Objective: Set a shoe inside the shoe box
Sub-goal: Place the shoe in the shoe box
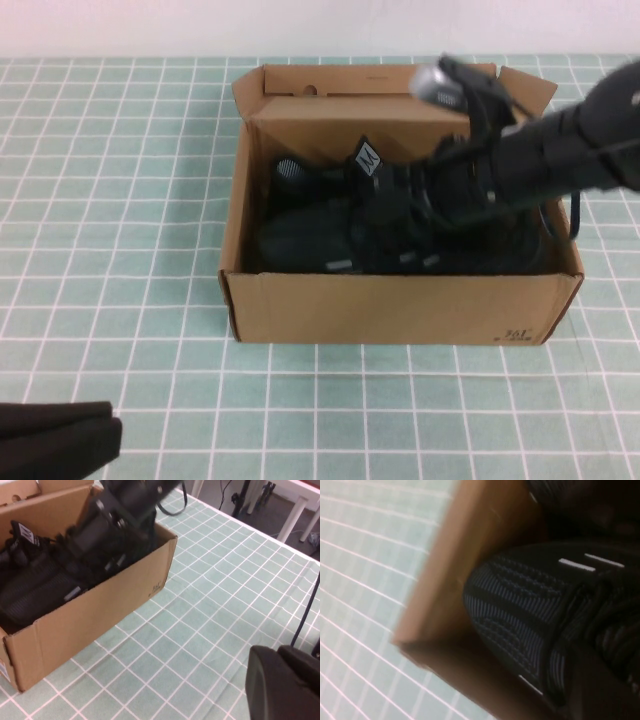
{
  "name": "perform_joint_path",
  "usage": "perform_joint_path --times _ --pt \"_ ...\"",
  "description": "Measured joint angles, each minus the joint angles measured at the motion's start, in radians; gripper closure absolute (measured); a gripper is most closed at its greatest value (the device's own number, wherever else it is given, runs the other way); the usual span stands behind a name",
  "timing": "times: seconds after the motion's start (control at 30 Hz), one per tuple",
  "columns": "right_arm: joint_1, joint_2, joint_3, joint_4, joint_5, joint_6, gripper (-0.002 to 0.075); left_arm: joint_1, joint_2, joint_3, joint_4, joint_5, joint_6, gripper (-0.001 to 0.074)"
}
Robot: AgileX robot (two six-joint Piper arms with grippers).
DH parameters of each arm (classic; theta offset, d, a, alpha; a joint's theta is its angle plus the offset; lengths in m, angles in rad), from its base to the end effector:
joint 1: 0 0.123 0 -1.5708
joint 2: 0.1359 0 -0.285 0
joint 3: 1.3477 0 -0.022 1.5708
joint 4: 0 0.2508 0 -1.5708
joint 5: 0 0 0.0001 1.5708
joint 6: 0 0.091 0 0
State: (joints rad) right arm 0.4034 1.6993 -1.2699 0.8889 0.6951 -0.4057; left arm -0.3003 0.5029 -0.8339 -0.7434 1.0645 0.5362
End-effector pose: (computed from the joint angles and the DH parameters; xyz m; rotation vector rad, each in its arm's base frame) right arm 0.3239 0.1875 0.2766 -0.3197 2.4582 0.9653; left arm 0.0371 -0.0679 0.3792 0.7994 1.8957 -0.7682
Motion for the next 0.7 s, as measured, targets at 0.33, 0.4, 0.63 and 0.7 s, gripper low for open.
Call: perform_joint_path --times 0.33,0.4,0.63,0.7 --pt "0.000 0.000 0.103 -0.002 -0.040 -0.027 0.0726 0.000 0.000 0.000 0.000 -0.002 -0.007 0.0738" --pt "0.000 0.000 0.104 -0.002 -0.040 -0.029 0.0725 0.000 0.000 0.000 0.000 -0.002 -0.007 0.0738" --pt "0.000 0.000 0.107 0.010 -0.038 -0.094 0.0458 0.000 0.000 0.000 0.000 -0.002 -0.008 0.0738" --pt "0.000 -0.009 0.109 0.010 -0.033 -0.137 0.0330 0.000 0.000 0.000 0.000 0.001 -0.009 0.0738"
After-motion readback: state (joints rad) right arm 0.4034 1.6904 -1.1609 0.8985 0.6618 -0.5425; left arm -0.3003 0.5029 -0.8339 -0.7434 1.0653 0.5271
